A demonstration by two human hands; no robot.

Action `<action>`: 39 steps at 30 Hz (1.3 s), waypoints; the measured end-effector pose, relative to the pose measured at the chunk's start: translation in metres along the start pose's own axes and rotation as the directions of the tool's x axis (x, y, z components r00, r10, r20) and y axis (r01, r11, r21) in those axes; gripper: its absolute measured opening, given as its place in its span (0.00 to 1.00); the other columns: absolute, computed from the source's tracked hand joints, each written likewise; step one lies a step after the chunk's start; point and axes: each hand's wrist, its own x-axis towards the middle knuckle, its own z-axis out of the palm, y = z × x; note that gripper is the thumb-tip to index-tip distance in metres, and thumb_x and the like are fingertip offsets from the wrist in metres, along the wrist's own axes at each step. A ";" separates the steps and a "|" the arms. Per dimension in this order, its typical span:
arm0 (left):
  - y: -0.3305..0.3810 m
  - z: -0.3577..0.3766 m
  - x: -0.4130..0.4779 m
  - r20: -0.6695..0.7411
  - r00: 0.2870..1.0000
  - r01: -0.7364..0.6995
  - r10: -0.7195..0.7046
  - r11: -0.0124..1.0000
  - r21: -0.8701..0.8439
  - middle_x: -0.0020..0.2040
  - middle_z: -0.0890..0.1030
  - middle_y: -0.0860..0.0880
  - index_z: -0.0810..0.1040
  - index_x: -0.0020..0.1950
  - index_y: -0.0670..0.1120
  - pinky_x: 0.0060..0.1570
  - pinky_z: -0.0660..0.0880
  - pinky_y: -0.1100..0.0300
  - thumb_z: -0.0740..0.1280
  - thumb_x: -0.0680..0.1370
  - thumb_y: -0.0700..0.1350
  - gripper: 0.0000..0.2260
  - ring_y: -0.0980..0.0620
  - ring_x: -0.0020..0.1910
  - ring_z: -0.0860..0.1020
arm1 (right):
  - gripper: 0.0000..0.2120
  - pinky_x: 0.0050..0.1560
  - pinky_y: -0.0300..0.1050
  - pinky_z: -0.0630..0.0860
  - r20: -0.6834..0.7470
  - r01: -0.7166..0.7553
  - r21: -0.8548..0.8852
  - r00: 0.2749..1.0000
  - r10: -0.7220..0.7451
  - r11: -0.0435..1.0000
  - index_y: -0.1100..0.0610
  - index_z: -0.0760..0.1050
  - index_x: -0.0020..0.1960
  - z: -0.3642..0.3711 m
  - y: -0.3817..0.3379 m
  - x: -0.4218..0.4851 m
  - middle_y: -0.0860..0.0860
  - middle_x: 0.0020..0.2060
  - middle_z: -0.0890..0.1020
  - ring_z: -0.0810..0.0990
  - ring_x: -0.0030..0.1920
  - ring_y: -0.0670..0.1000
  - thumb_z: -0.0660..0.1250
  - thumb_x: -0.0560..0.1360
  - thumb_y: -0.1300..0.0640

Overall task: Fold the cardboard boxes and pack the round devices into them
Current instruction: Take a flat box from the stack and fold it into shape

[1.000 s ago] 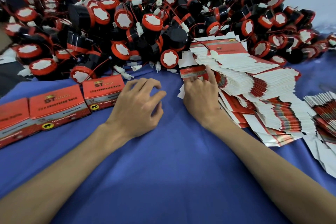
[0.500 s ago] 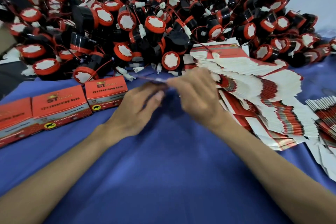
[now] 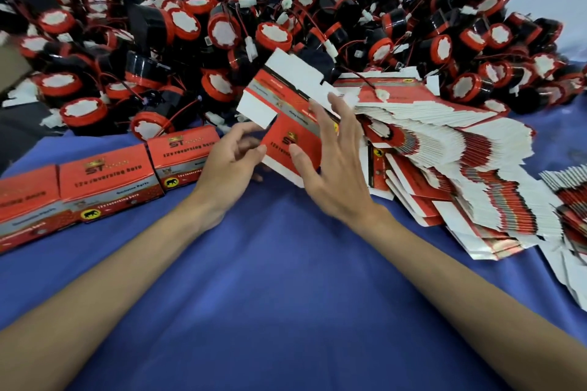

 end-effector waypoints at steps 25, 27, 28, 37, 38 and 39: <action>-0.001 0.004 -0.011 0.249 0.908 -0.419 0.337 0.725 0.546 0.76 0.58 0.51 0.59 0.77 0.46 0.71 0.56 0.69 0.60 0.74 0.65 0.37 0.63 0.74 0.54 | 0.21 0.64 0.67 0.71 0.299 -0.394 0.873 0.898 0.322 0.288 0.56 0.71 0.65 -0.006 -0.007 -0.003 0.64 0.61 0.77 0.74 0.63 0.66 0.57 0.77 0.47; 0.001 0.003 -0.012 0.284 0.904 -0.425 0.321 0.755 0.499 0.76 0.58 0.52 0.60 0.77 0.47 0.74 0.59 0.52 0.59 0.74 0.68 0.38 0.57 0.76 0.55 | 0.28 0.62 0.61 0.74 0.295 -0.379 0.868 0.914 0.280 0.321 0.60 0.67 0.69 -0.008 -0.010 -0.005 0.63 0.62 0.76 0.74 0.64 0.64 0.59 0.77 0.42; 0.002 0.003 -0.012 0.299 0.898 -0.433 0.322 0.763 0.481 0.76 0.58 0.51 0.59 0.77 0.47 0.74 0.59 0.48 0.58 0.73 0.71 0.40 0.55 0.76 0.55 | 0.30 0.61 0.57 0.75 0.277 -0.349 0.868 0.931 0.239 0.354 0.60 0.66 0.68 -0.009 -0.012 -0.006 0.60 0.61 0.77 0.75 0.63 0.61 0.62 0.76 0.40; 0.004 0.004 -0.013 0.363 0.838 -0.523 0.409 0.792 0.316 0.76 0.53 0.44 0.53 0.77 0.43 0.74 0.55 0.59 0.58 0.76 0.67 0.40 0.52 0.77 0.52 | 0.14 0.47 0.33 0.74 0.110 -0.030 0.678 0.992 -0.061 0.735 0.51 0.62 0.62 -0.009 -0.019 -0.016 0.34 0.49 0.78 0.77 0.48 0.37 0.58 0.77 0.52; 0.004 0.003 -0.013 0.367 0.839 -0.516 0.401 0.800 0.307 0.77 0.53 0.43 0.53 0.78 0.41 0.74 0.55 0.61 0.58 0.77 0.66 0.39 0.52 0.77 0.52 | 0.17 0.50 0.35 0.74 0.103 -0.020 0.679 0.992 -0.068 0.734 0.55 0.61 0.63 -0.008 -0.018 -0.016 0.34 0.52 0.78 0.77 0.51 0.37 0.59 0.77 0.53; 0.004 0.003 -0.014 0.373 0.840 -0.512 0.395 0.806 0.297 0.77 0.53 0.43 0.53 0.78 0.40 0.74 0.55 0.61 0.57 0.78 0.65 0.38 0.52 0.77 0.51 | 0.20 0.53 0.37 0.74 0.098 -0.015 0.673 0.993 -0.069 0.739 0.59 0.59 0.65 -0.008 -0.016 -0.016 0.33 0.54 0.77 0.77 0.53 0.38 0.59 0.77 0.54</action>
